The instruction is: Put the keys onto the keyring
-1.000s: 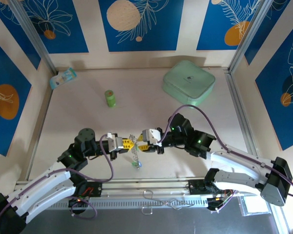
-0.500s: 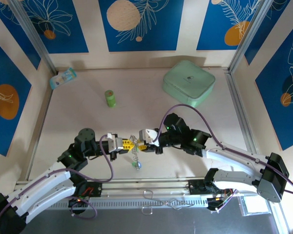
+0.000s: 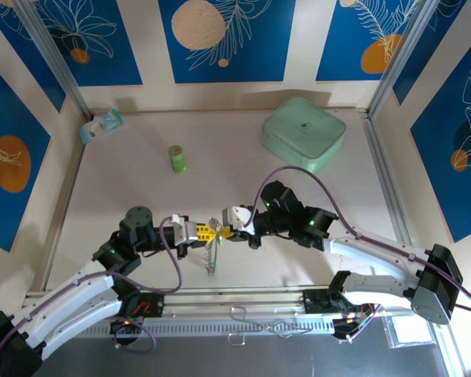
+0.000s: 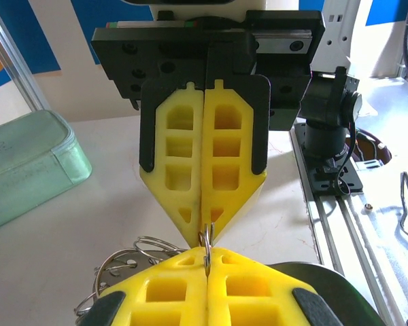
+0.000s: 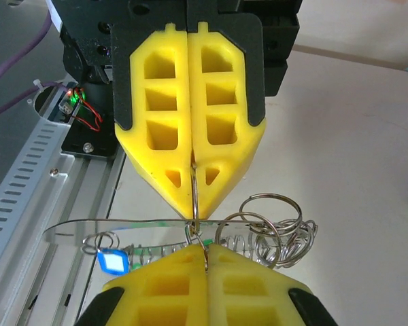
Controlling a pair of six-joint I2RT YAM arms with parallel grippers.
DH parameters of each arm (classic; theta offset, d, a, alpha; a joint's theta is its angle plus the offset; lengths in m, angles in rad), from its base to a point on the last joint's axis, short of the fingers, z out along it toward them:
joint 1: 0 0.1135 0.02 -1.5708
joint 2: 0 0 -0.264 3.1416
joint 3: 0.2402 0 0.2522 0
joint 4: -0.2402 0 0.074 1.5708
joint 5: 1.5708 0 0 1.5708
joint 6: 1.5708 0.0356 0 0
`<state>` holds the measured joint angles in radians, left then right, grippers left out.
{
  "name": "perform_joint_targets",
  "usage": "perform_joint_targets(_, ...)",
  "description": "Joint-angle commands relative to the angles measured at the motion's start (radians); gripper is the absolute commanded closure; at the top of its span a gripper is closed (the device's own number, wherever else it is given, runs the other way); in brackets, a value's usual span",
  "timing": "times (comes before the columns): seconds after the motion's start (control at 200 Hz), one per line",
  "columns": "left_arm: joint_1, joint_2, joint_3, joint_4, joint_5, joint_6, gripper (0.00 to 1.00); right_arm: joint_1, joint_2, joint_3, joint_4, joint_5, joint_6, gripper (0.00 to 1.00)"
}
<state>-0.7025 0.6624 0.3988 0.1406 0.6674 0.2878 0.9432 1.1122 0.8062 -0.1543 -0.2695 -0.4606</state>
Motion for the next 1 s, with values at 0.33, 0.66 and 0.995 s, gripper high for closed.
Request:
perform_joint_targets(0.33,-0.003,0.006,-0.021,0.141,0.016,-0.022,1.00,-0.050,-0.118,-0.106,0.152,-0.173,0.074,0.69)
perform_joint_targets(0.66,-0.003,0.046,-0.026,0.192,0.061,-0.058,1.00,-0.049,-0.071,-0.101,0.235,-0.180,0.105,0.67)
perform_joint_targets(0.995,-0.003,0.042,-0.026,0.192,0.066,-0.057,1.00,-0.038,-0.038,-0.084,0.225,-0.137,0.110,0.71)
